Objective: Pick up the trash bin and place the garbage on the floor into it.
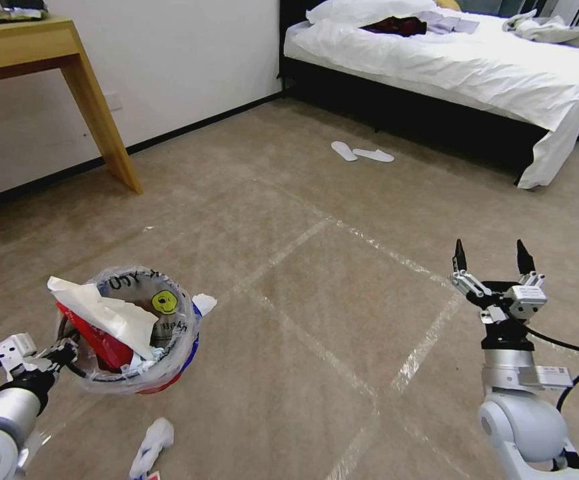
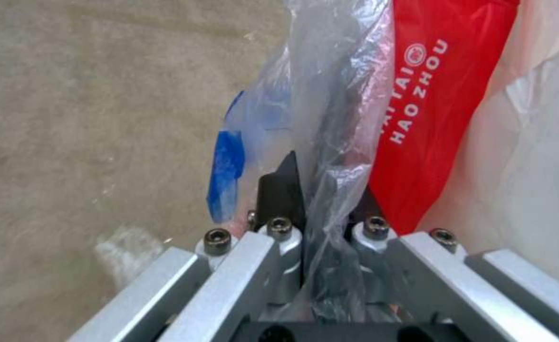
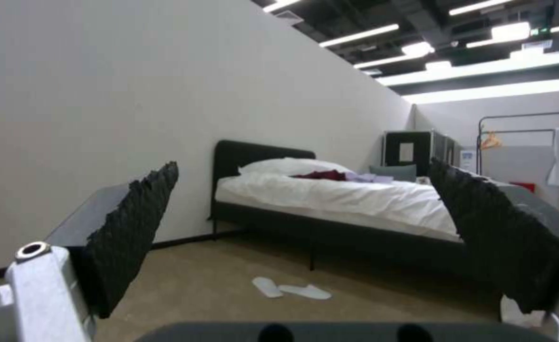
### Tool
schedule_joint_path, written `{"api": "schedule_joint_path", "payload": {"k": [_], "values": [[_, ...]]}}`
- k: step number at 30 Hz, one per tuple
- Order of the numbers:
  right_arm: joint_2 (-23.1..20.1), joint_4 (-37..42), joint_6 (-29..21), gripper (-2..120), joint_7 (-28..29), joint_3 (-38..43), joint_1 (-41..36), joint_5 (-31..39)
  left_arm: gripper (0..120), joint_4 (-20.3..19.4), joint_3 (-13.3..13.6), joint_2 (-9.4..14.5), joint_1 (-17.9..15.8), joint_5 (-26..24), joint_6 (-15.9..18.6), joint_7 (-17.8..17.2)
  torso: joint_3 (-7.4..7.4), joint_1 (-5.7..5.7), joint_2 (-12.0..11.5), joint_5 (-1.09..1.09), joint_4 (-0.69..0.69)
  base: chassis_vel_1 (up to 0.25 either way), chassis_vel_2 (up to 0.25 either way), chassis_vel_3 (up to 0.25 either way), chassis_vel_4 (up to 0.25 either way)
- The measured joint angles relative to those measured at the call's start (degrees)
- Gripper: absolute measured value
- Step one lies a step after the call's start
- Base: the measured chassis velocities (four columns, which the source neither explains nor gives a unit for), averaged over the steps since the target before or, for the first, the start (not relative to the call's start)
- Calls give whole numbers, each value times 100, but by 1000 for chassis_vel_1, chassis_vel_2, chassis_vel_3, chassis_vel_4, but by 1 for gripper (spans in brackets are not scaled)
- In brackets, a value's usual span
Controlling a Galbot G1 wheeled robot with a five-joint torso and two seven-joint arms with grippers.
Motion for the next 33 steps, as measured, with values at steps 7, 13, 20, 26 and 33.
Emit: {"api": "schedule_joint_path", "payload": {"k": [7, 13, 20, 26, 33], "values": [[42, -110, 81, 100, -27, -80, 53, -3, 3, 18, 16, -17, -11, 5, -5, 1, 0, 0, 0, -2, 0, -253, 257, 247, -238], [72, -183, 122, 100, -50, -140, 80, -9, 3, 26, 3, -5, -20, 2, -5, 0, 0, 1, 0, -1, 1, -260, 268, 249, -259], [91, -278, 168, 100, -64, -222, 138, -23, 3, 33, -16, -4, -21, 0, -6, -10, 0, 1, 0, -1, 1, -244, 243, 239, -254], [94, -330, 191, 100, -67, -272, 176, -24, 3, 38, -35, -4, -16, 1, -7, -13, -1, 0, 0, 0, 0, -231, 233, 232, -237], [90, -401, 242, 100, -77, -331, 216, -30, 3, 37, -39, -49, -9, 13, -14, -18, 0, 0, 0, 0, 2, -219, 221, 215, -221]]}}
